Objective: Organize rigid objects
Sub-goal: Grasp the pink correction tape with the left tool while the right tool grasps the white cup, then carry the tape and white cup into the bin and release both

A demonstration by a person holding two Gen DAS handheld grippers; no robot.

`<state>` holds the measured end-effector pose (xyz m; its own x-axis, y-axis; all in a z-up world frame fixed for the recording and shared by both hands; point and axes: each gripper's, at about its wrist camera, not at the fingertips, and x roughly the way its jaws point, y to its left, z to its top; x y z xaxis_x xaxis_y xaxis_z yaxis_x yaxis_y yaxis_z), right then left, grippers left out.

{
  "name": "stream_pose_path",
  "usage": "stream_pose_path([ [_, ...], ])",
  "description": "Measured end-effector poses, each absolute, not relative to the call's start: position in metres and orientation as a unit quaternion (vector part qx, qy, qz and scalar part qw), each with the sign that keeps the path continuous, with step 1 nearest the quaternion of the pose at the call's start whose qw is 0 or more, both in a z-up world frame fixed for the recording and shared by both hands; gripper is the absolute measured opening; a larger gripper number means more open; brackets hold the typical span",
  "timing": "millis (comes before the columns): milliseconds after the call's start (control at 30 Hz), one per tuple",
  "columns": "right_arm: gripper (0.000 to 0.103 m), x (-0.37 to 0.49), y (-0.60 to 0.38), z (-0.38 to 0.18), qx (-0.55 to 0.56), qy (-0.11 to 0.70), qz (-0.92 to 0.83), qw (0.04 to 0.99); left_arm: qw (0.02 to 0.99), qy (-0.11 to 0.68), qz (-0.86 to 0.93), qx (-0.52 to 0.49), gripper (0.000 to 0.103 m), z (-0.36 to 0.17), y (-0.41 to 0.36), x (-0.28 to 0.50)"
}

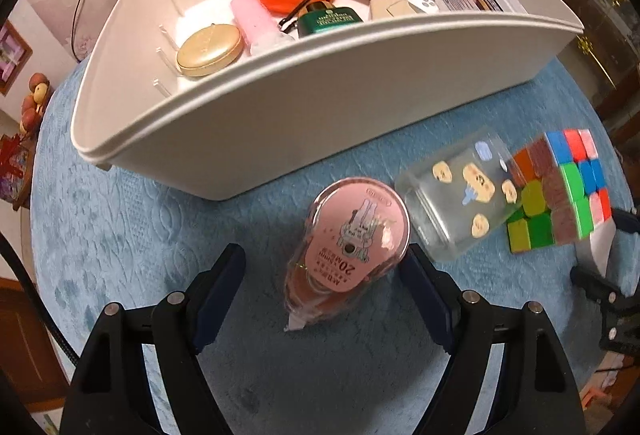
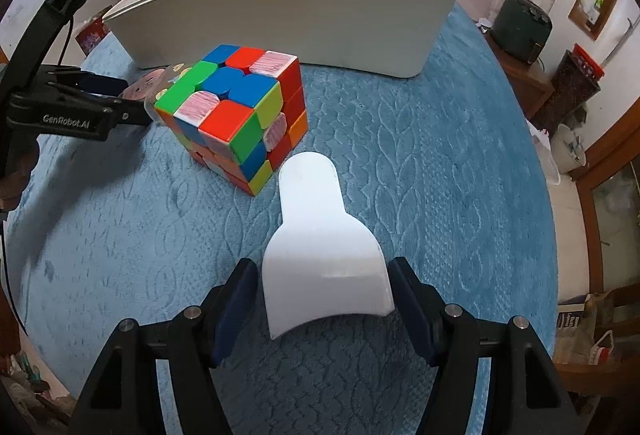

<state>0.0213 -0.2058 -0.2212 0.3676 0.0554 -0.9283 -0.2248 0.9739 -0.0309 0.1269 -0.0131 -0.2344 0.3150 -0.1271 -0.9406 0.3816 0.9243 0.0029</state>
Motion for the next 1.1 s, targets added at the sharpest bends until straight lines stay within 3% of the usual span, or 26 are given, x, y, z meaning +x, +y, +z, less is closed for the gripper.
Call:
stream_pose_path([
  [100, 0.057, 0.020, -0.205, -0.220, -0.082, 0.551, 0.090, 0.826, 0.803, 0.565, -0.157, 0.104, 0.080, -0.236, -0.015, 0.130],
  [167, 0.057, 0.019, -0.205, -0.219, -0.081, 0.551, 0.091, 0.826, 0.805, 0.563, -0.157, 0.103, 0.077, -0.236, -0.017, 0.128],
  [267, 0.056, 0.018, -0.205, -0.217, -0.074, 0.547, 0.090, 0.829, 0.807, 0.559, -0.163, 0.098, 0.062, -0.233, -0.021, 0.127],
  [733, 0.056, 0.016, -0.214, -0.161, -0.011, 0.482, 0.095, 0.871, 0.815, 0.560, -0.139, 0.057, 0.062, -0.206, -0.021, 0.097],
  [1100, 0.056, 0.051, -0.207, -0.074, 0.001, 0.410, 0.098, 0.907, 0.851, 0.506, -0.138, 0.018, 0.062, -0.100, 0.006, 0.104],
])
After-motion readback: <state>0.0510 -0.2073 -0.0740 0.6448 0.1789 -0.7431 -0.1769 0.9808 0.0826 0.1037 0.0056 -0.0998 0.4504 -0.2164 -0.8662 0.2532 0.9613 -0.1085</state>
